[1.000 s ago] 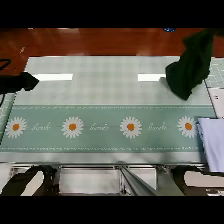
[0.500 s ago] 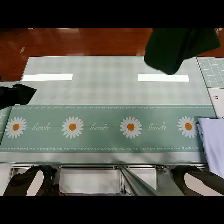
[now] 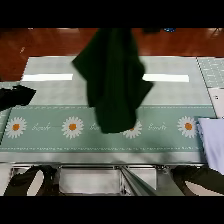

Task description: Fold the shirts.

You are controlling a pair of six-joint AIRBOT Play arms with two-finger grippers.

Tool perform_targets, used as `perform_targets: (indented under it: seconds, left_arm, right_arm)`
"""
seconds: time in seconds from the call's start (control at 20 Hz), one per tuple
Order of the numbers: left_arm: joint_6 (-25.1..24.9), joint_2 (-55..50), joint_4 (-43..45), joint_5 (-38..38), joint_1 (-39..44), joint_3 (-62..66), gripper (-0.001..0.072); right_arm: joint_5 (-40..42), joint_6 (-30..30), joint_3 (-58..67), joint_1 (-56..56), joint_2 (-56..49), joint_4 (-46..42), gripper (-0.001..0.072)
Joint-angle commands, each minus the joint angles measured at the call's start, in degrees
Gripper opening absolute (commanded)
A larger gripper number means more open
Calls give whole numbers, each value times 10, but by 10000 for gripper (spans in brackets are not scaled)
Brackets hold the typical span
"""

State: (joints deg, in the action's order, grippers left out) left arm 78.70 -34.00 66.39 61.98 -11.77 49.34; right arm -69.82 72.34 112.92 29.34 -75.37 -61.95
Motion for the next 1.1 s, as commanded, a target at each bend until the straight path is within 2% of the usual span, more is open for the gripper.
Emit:
perform_targets:
  seconds: [0.0, 0.1, 0.3, 0.35, 0.4, 0.55, 0.7, 0.85, 0.95, 1.05]
  left_arm:
    - [0, 0, 0, 0, 0, 0, 509]
    - [0, 0, 0, 2, 0, -1, 509]
    - [7, 0, -36, 3, 0, -32, 509]
    - [6, 0, -58, 1, 0, -47, 509]
    - [5, 0, -80, -4, 0, -66, 509]
    - [12, -10, -83, -9, -2, -80, 509]
    - [26, -39, -84, -2, -19, -66, 508]
    - [20, -140, -96, 52, -33, -82, 508]
    - [-9, -242, -129, 59, -33, -85, 508]
    - [-40, -347, -204, 39, -35, -81, 508]
  right_arm:
    - [-46, 23, -67, 48, -45, -6, 17]
    - [-28, 48, -177, 47, -49, -30, 17]
    - [91, 99, -406, 48, -49, -24, 19]
    - [115, 132, -438, 47, -49, -27, 148]
    - [120, 141, -448, 47, -49, -32, 426]
    - [93, 138, -412, 1, -33, -65, 407]
    - [82, 156, -402, -144, 29, -78, 406]
    - [92, 168, -504, -291, 106, -54, 405]
    - [92, 139, -613, -354, 159, -4, 406]
    - [92, 112, -707, -383, 213, 37, 405]
